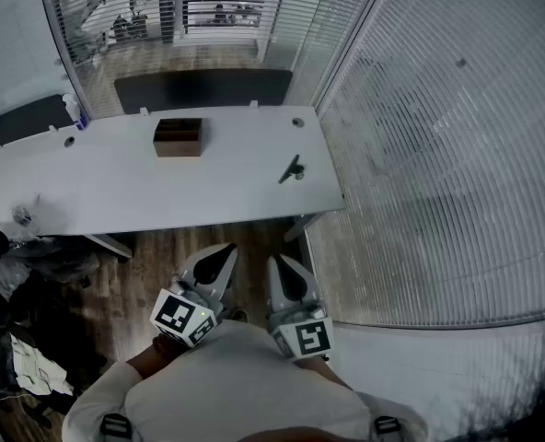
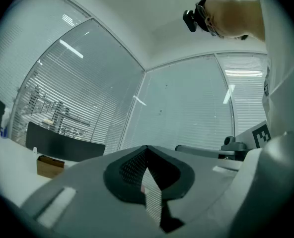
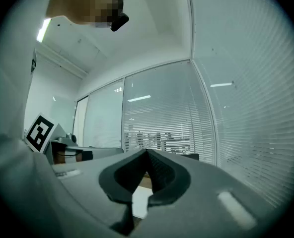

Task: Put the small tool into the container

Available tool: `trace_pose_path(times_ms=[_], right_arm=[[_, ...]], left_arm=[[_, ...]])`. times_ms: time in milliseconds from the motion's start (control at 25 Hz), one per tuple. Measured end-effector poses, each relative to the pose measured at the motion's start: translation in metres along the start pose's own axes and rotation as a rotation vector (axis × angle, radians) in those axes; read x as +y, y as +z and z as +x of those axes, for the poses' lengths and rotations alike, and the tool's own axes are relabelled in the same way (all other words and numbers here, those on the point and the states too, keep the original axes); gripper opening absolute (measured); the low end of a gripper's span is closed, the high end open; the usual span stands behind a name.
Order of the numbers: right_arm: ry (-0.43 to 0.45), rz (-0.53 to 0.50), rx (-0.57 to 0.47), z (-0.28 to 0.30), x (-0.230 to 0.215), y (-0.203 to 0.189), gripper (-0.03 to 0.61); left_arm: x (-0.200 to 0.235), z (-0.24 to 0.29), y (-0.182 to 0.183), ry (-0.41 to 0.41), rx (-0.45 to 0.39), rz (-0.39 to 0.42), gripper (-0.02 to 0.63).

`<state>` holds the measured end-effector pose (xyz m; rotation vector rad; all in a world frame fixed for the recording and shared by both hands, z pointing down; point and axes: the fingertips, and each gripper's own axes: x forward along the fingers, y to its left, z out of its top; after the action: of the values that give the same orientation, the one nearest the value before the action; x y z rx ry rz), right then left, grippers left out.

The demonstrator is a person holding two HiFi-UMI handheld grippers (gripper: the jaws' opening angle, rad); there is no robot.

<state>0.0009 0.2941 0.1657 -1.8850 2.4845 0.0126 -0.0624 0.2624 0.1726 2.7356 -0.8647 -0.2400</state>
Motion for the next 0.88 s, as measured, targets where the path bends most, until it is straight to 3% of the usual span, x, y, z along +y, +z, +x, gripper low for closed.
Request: trace_pose_path(times_ms=[400, 600, 880], right_arm=[[-0.021, 0.032, 0.009, -0.011, -0.015, -0.004, -0.002], [0.004, 0.111, -0.037, -0.024, -0.022, 0.004, 0.000], [0.018, 0.085, -0.048, -0.045, -0.042, 0.007, 0.000]], left_arm=[[-0.012, 0.003, -0.011, -0.016, 0.039, -0.016, 0.003], [-0.029, 0.010, -0.017, -0.029, 0.051, -0.013, 0.003], [-0.052, 0.026, -0.032, -0.034, 0.048, -0.010, 0.003]])
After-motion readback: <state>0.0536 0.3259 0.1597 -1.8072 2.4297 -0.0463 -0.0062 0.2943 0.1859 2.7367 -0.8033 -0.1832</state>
